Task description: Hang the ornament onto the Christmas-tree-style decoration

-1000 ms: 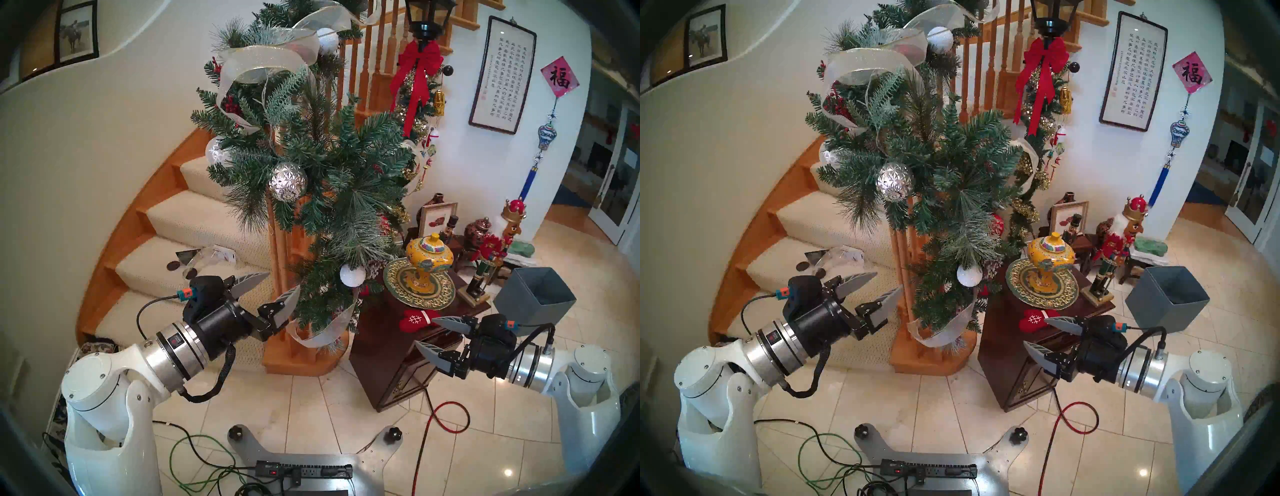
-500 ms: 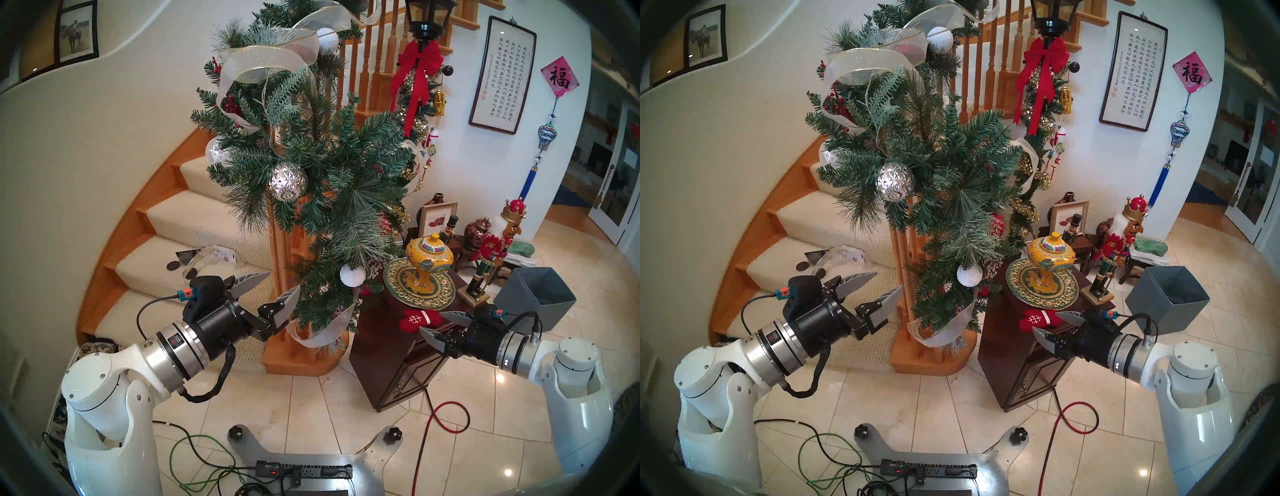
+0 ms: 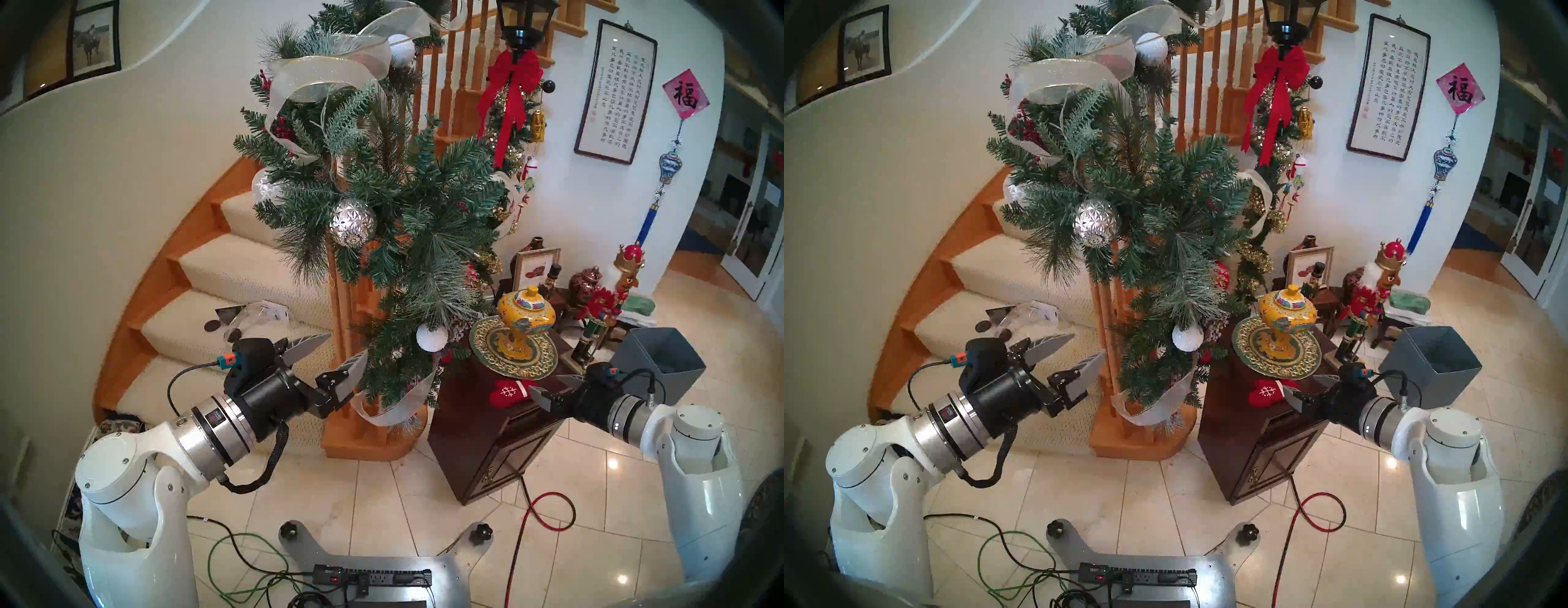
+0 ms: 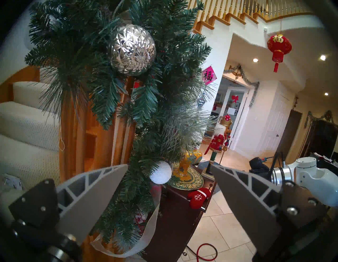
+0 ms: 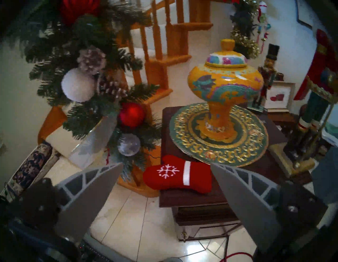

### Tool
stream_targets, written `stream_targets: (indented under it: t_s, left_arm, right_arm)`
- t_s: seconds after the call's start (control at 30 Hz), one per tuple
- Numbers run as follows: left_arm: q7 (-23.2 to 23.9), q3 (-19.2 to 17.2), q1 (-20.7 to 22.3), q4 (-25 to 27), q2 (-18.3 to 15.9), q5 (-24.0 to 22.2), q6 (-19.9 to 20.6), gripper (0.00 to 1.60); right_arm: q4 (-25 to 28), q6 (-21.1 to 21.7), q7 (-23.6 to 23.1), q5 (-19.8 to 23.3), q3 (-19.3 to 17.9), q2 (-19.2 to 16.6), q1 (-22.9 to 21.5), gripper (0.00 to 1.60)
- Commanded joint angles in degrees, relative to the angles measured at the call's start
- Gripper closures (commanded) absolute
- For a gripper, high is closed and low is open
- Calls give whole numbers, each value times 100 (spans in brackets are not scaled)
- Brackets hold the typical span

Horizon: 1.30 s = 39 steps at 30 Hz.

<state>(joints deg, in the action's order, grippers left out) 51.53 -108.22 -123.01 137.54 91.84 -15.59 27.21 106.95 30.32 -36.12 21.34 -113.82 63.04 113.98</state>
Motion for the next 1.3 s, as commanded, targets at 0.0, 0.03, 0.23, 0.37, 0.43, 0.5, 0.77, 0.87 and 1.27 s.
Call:
stream_targets:
  t_s: [0.0,0.03,0.23,0.37,0.43,0.5,0.77,0.87,1.27]
  left_arm:
    - [0,-2,3,29,-3,2,-3,0]
    - [0,-2,3,29,-3,2,-3,0]
    - [0,-2,3,29,-2,2,-3,0]
    - [0,-2,3,29,-2,2,-3,0]
    - [0,-2,3,29,-2,2,-3,0]
    - [0,-2,3,29,-2,2,-3,0]
    - [0,-2,3,30,-2,2,-3,0]
    - [0,-2,3,30,-2,3,-3,0]
    - [0,-2,3,30,-2,3,-3,0]
  right_arm:
    - [-84,271,116,69,16,-35,-329,0]
    - [-101,343,134,86,22,-29,-345,0]
    - [-161,717,278,26,143,-93,-368,0]
    - [-165,845,325,43,178,-95,-349,0]
    - [-173,840,329,44,183,-94,-344,0]
    - [-168,853,346,65,187,-80,-325,0]
    - [-254,964,394,20,309,-153,-307,0]
    - [-244,957,350,63,295,-153,-277,0]
    - [-211,910,276,64,277,-160,-240,0]
